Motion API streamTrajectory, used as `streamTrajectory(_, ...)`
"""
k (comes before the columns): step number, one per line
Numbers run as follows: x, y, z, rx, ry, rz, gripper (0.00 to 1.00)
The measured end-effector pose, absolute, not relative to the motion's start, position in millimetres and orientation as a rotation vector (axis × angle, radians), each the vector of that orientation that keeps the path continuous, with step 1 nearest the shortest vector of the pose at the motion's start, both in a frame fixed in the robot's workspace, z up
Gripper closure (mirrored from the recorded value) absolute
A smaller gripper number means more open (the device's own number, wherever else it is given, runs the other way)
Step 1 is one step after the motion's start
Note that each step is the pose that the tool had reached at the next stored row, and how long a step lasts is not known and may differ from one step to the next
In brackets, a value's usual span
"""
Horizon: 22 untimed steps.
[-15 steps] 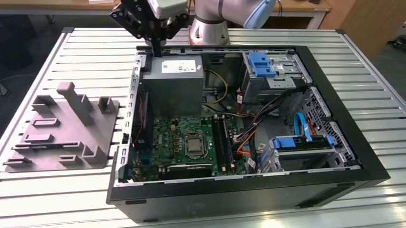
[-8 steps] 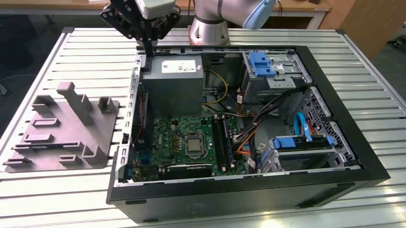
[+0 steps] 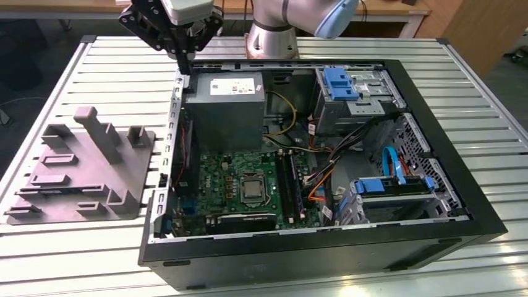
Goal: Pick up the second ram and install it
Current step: 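Reach for the second ram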
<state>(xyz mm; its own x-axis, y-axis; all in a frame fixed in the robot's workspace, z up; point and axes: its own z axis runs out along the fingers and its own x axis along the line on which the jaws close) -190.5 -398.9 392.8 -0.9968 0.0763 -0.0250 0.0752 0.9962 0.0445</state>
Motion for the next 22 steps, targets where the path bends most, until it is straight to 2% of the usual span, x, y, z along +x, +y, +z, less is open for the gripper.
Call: streamTrajectory(22,-230.6,-398.9,392.8,0.118,3.112,0.068,0.9)
